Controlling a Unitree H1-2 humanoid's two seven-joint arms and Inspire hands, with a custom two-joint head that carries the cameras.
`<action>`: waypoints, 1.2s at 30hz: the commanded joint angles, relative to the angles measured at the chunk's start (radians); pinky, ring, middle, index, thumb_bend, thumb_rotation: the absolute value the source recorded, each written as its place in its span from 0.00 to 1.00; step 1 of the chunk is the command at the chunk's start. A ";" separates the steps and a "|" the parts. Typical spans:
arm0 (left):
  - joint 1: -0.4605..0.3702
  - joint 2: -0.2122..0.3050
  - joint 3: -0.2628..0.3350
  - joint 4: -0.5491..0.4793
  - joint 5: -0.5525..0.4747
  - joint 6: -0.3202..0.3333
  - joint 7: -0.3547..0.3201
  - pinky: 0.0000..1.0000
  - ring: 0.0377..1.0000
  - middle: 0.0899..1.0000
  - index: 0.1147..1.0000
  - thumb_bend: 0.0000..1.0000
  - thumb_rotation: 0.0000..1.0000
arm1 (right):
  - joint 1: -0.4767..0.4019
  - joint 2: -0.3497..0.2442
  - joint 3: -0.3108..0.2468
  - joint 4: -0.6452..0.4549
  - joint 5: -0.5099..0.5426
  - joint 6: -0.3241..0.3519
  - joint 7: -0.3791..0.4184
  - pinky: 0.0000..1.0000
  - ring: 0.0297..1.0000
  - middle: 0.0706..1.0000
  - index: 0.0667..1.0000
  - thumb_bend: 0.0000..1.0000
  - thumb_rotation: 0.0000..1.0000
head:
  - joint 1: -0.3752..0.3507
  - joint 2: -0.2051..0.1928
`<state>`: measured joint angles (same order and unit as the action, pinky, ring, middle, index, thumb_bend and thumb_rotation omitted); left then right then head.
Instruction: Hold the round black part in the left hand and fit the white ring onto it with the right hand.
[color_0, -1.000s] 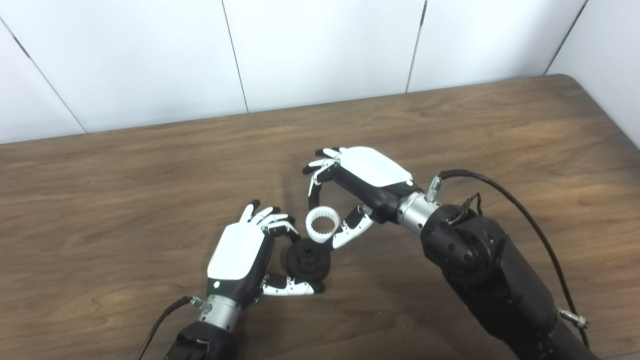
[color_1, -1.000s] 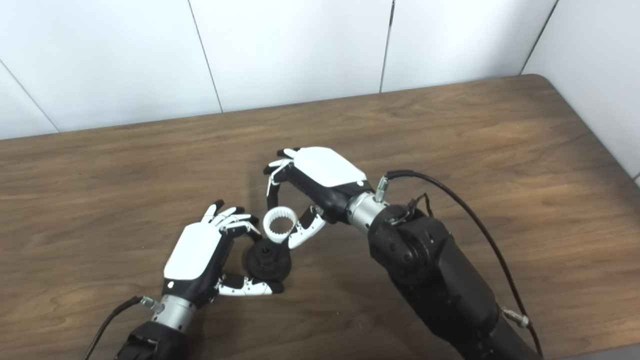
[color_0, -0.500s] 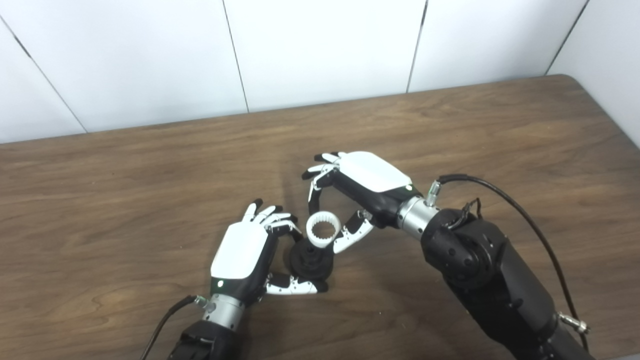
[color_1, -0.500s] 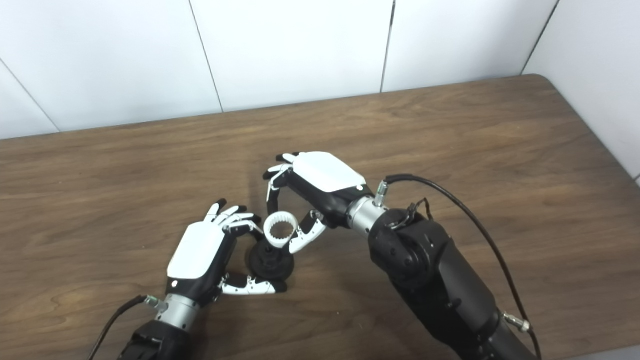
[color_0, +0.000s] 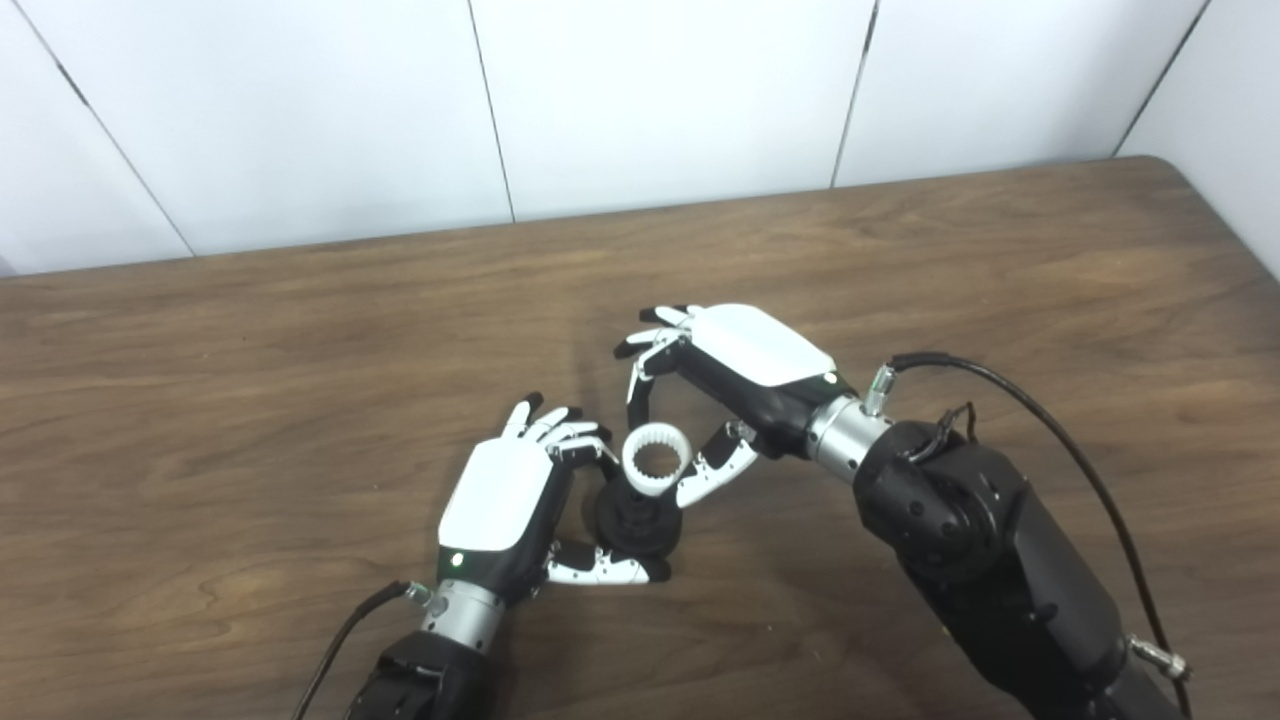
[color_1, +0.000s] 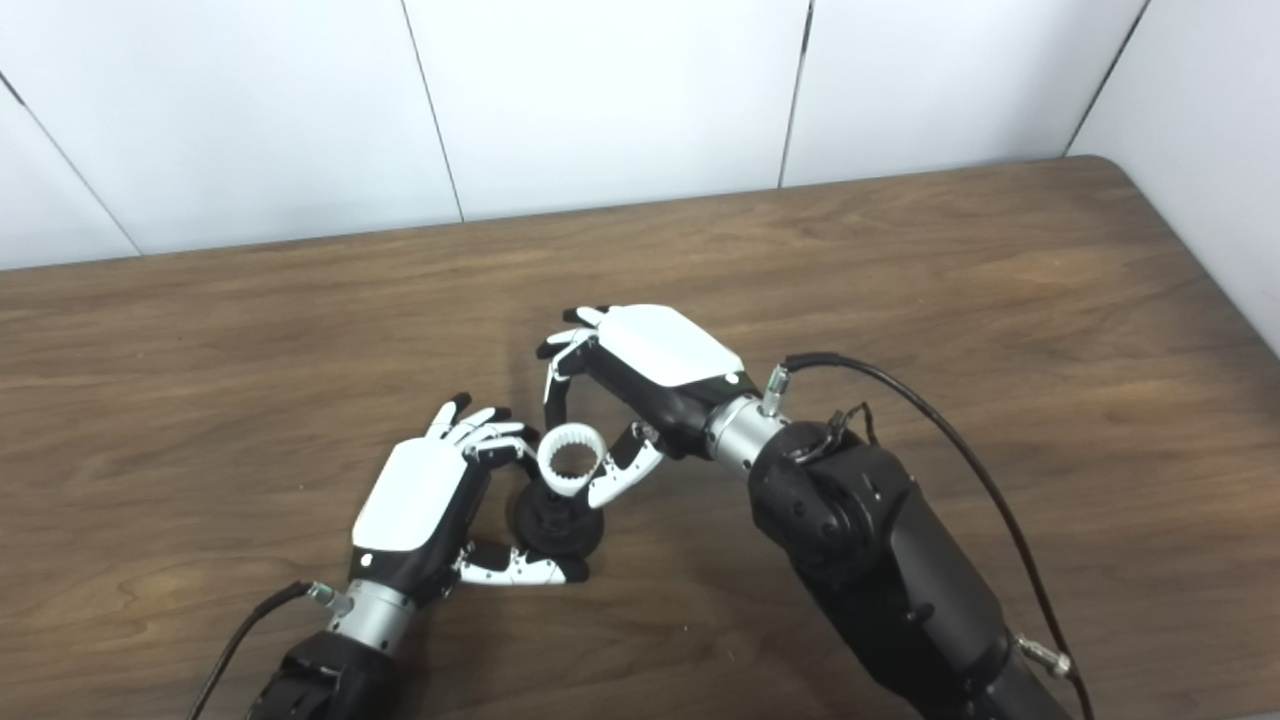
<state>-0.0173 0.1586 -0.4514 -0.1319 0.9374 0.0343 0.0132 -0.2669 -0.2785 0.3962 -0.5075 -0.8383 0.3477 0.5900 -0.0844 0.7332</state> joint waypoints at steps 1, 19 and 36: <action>0.007 0.005 -0.017 0.037 0.026 0.014 -0.028 1.00 0.88 0.75 0.42 0.52 0.06 | -0.034 0.010 -0.012 -0.020 0.007 -0.022 -0.006 0.99 0.97 0.84 0.45 0.52 0.13 | 0.003 0.002; 0.000 -0.008 -0.029 0.035 0.029 0.042 -0.031 1.00 0.88 0.75 0.42 0.52 0.06 | -0.034 0.010 -0.012 -0.028 0.009 -0.013 0.048 0.97 0.98 0.85 0.45 0.52 0.13 | 0.044 0.024; -0.007 -0.011 -0.034 0.033 0.041 0.060 -0.031 1.00 0.88 0.75 0.42 0.52 0.06 | -0.026 -0.007 -0.017 0.004 0.020 -0.027 0.059 0.95 0.98 0.85 0.45 0.52 0.14 | 0.052 0.040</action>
<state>-0.0279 0.1423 -0.4714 -0.1224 0.9491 0.0674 0.0252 -0.2668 -0.2818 0.3928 -0.4893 -0.8255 0.3455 0.6644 -0.0322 0.7731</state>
